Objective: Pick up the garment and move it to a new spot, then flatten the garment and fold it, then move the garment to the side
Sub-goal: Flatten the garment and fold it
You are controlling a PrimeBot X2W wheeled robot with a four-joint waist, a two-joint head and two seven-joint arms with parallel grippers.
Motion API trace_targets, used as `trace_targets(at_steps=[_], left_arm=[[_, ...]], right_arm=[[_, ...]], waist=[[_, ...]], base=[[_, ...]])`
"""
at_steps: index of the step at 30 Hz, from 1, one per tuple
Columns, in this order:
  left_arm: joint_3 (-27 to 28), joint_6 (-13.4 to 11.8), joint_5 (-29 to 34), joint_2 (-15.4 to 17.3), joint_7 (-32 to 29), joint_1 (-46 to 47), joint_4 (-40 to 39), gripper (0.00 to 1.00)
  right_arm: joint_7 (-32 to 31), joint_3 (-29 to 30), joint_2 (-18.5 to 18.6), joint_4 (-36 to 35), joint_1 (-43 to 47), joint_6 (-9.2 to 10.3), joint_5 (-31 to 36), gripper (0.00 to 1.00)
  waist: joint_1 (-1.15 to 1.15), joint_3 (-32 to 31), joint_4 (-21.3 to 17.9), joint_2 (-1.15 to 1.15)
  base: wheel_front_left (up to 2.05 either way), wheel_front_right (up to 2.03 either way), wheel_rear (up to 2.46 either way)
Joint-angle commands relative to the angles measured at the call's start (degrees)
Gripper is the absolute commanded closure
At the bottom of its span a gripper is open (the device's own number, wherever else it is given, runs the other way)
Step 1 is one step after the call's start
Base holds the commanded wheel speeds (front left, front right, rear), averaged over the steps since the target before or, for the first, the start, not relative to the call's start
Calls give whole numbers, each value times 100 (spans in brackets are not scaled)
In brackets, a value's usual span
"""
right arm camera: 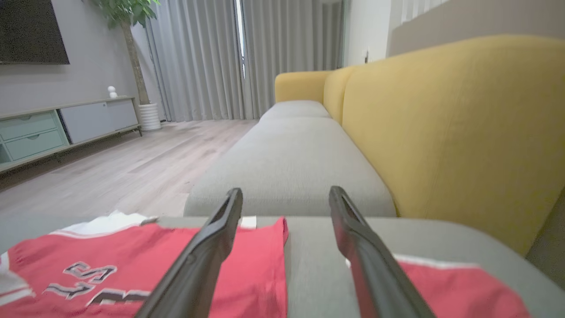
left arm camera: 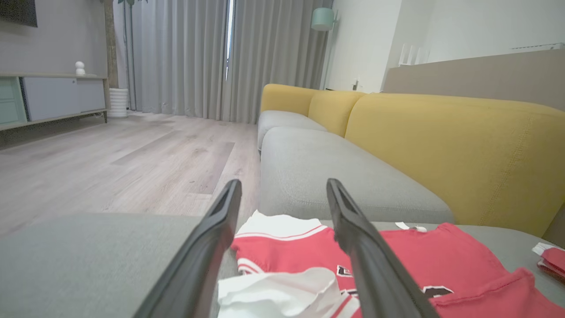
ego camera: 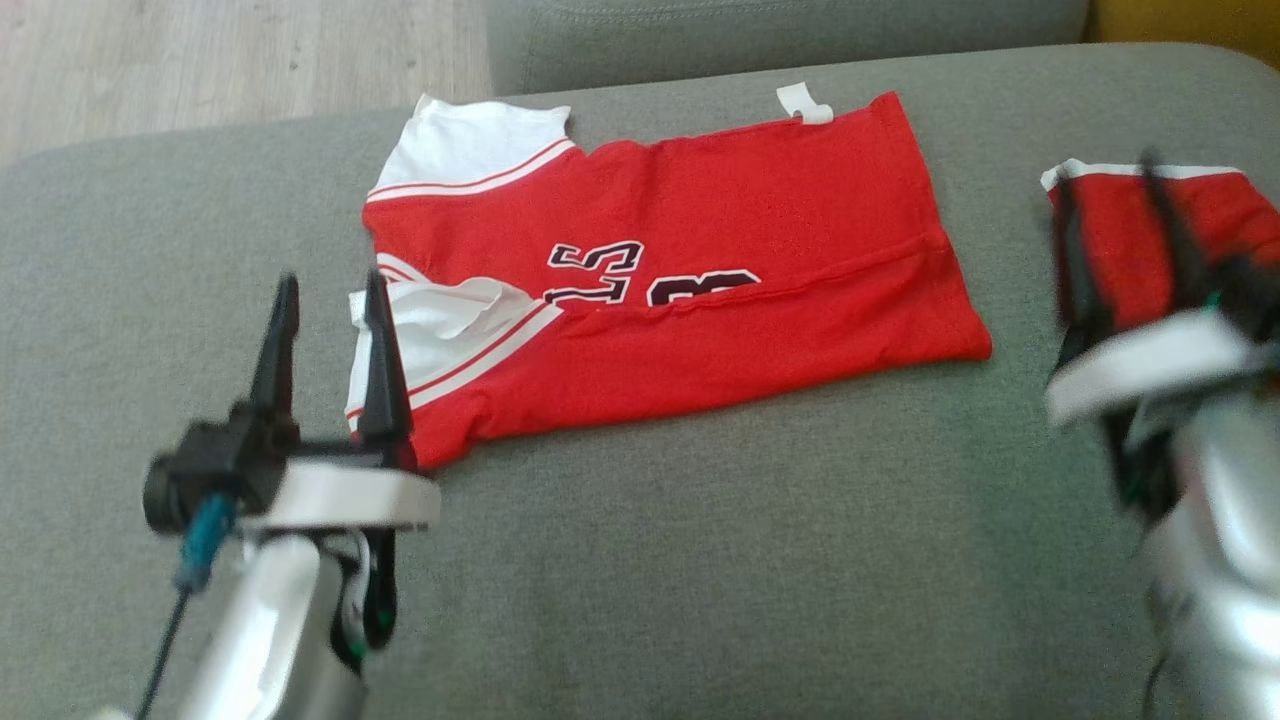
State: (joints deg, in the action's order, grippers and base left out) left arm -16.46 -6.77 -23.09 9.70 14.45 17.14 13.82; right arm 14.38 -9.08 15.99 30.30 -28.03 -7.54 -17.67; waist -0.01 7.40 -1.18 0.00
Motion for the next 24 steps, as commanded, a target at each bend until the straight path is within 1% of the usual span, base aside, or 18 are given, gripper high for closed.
trace_targets(at_steps=[1, 4, 8, 14, 17, 19, 21, 24], left_arm=[[303, -42, 62, 19, 52, 26, -213, 0], [450, 7, 152, -193, 53, -297, -246, 0], [620, 137, 307, -380, 53, -554, -319, 0], [815, 316, 542, -512, 54, -687, -305, 0], [821, 382, 630, -540, 54, -652, -62, 0], [748, 370, 686, -545, 39, -594, 302, 0], [712, 309, 724, -539, -107, -490, 654, 0], [732, 117, 815, -481, -309, -291, 1110, 0]], right_arm=[[61, 63, -176, -329, 213, 5, 191, 0], [61, 419, -546, -636, 740, 5, 551, 0], [61, 683, -887, -917, 1148, 5, 877, 0], [62, 755, -1081, -1085, 1312, 5, 1060, 0], [62, 728, -1114, -1129, 1293, 5, 1098, 0], [62, 699, -1126, -1157, 1270, 5, 1115, 0], [56, 659, -1136, -1182, 1237, 5, 1128, 0], [45, 603, -1149, -1220, 1185, 5, 1140, 0]], waist=[[1, -32, -15, 0], [1, -75, -30, 0], [1, -106, -47, 0], [1, -96, -82, 0], [1, -57, -109, 0], [1, -15, -134, 0], [1, 48, -172, 0], [1, 155, -226, 0]], base=[[0, 0, 0], [0, 0, 0], [0, 0, 0], [0, 0, 0], [0, 0, 0], [0, 0, 0], [0, 0, 0], [0, 0, 0]])
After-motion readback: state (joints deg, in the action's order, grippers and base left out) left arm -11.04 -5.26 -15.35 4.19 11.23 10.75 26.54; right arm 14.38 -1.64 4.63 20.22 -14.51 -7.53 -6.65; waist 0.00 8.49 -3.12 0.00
